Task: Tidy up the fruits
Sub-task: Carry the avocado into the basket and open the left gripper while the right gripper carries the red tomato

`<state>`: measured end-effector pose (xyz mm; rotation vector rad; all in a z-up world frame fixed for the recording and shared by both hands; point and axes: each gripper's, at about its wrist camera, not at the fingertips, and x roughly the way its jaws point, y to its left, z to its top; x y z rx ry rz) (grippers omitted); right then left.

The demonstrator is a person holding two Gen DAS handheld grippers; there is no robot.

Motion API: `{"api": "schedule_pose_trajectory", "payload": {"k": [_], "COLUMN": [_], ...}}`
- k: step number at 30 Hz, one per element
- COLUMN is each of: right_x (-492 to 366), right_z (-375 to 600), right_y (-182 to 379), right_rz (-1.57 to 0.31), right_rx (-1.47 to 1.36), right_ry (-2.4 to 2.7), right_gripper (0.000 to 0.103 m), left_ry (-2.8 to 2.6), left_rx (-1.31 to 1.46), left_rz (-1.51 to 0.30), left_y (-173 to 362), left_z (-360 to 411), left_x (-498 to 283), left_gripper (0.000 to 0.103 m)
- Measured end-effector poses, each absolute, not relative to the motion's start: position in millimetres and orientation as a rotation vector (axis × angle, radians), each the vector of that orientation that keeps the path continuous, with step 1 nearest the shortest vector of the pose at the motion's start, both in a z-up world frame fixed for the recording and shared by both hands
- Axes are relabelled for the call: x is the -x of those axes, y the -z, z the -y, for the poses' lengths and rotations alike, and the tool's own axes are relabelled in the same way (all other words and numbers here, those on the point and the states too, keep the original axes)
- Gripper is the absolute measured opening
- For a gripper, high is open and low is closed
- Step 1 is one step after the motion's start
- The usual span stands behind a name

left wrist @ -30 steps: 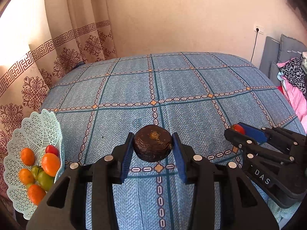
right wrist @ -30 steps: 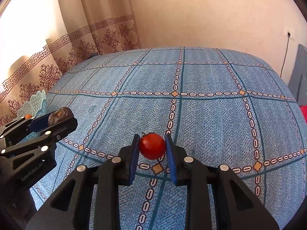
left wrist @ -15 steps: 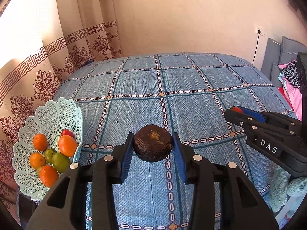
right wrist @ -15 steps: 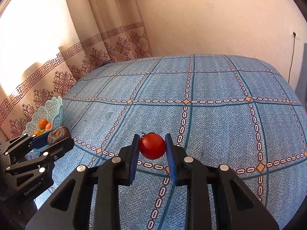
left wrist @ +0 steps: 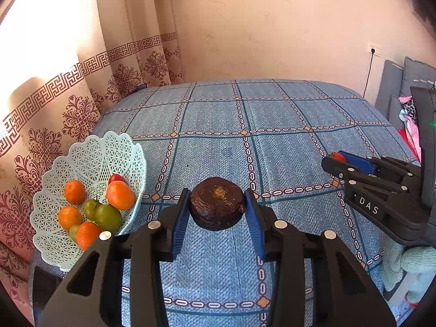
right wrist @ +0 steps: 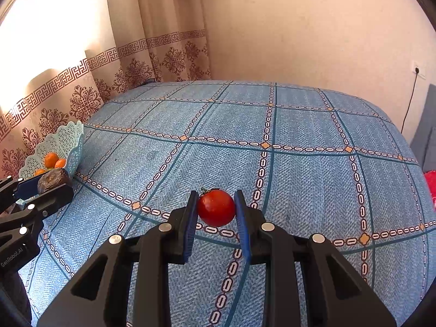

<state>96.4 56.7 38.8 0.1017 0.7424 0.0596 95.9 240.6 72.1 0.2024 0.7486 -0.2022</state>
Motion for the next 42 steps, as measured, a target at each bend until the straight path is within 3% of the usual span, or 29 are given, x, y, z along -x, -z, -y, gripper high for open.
{"api": "schedule_pose_trajectory", "payload": {"k": [17, 42], "right_x": [-96, -120], "right_z": [-101, -212], "right_y": [-48, -95], "right_rz": [-0.755, -0.704], "right_rx": [-0.018, -0.105], "right_ry": [-0.091, -0.304], "right_gripper": [0.027, 0.027], "left_ry": [0.131, -0.044], "left_rx": [-0.141, -0.019], "left_rz": [-0.687, -0.645], "left_y": [-98, -103], "left_z": [-295, -409], "left_x": [-87, -105], "left_gripper": [0.041, 0.041]}}
